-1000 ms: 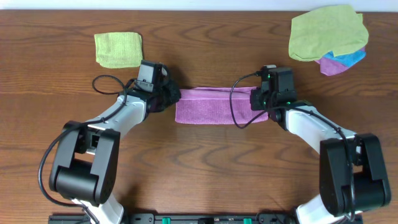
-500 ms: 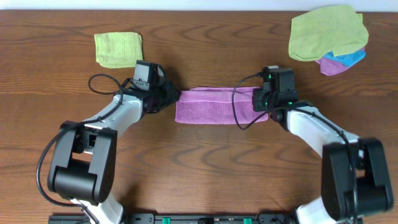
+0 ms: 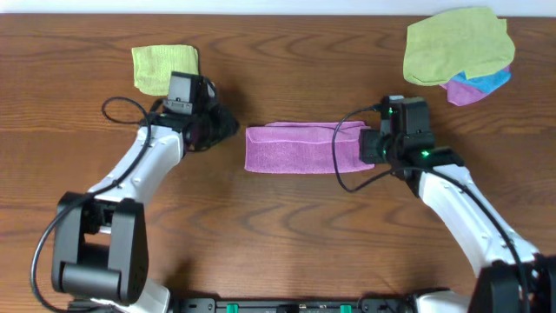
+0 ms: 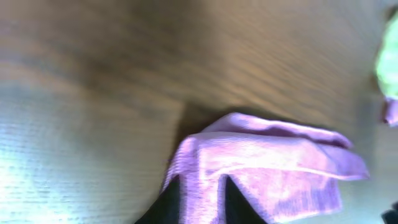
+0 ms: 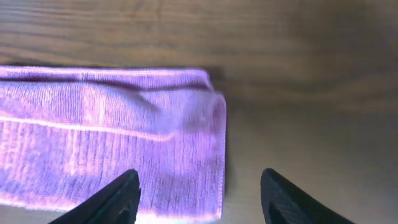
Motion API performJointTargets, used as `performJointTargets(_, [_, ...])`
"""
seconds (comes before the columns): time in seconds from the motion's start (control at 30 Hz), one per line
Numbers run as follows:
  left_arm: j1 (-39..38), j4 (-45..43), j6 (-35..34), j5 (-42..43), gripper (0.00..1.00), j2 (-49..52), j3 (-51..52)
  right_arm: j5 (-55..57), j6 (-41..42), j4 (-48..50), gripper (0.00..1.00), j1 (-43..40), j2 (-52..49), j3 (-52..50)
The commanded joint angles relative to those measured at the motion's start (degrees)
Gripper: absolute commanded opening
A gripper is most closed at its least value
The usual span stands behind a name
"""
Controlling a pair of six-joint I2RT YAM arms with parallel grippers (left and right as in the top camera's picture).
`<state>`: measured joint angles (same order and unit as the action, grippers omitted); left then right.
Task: Fold the cloth
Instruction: 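Release the folded purple cloth and move both grippers outward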
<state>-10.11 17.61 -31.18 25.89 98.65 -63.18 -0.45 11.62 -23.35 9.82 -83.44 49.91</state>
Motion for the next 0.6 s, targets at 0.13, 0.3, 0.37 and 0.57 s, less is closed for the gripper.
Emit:
performJointTargets(0.13, [-2.8, 0.9, -0.4, -2.1, 0.06, -0.9, -2.5, -9.6, 15.5, -3.8, 0.66, -5.0, 3.7, 0.3])
performJointTargets(0.3, [-6.8, 1.4, -0.5, -10.4, 0.06, -0.2, -2.6, -17.8, 18.6, -0.9, 0.67, -9.4, 3.7, -1.6])
performJointTargets(0.37, [-8.1, 1.2, -0.5, -13.0, 0.06, 0.4, -2.6, -20.3, 20.3, 1.5, 0.68, -10.5, 3.7, -3.3])
performJointTargets(0.57, [-10.2, 0.6, -0.1, -15.8, 0.06, 4.2, -2.6, -25.1, 25.9, 10.4, 0.7, -11.3, 3.7, -11.3])
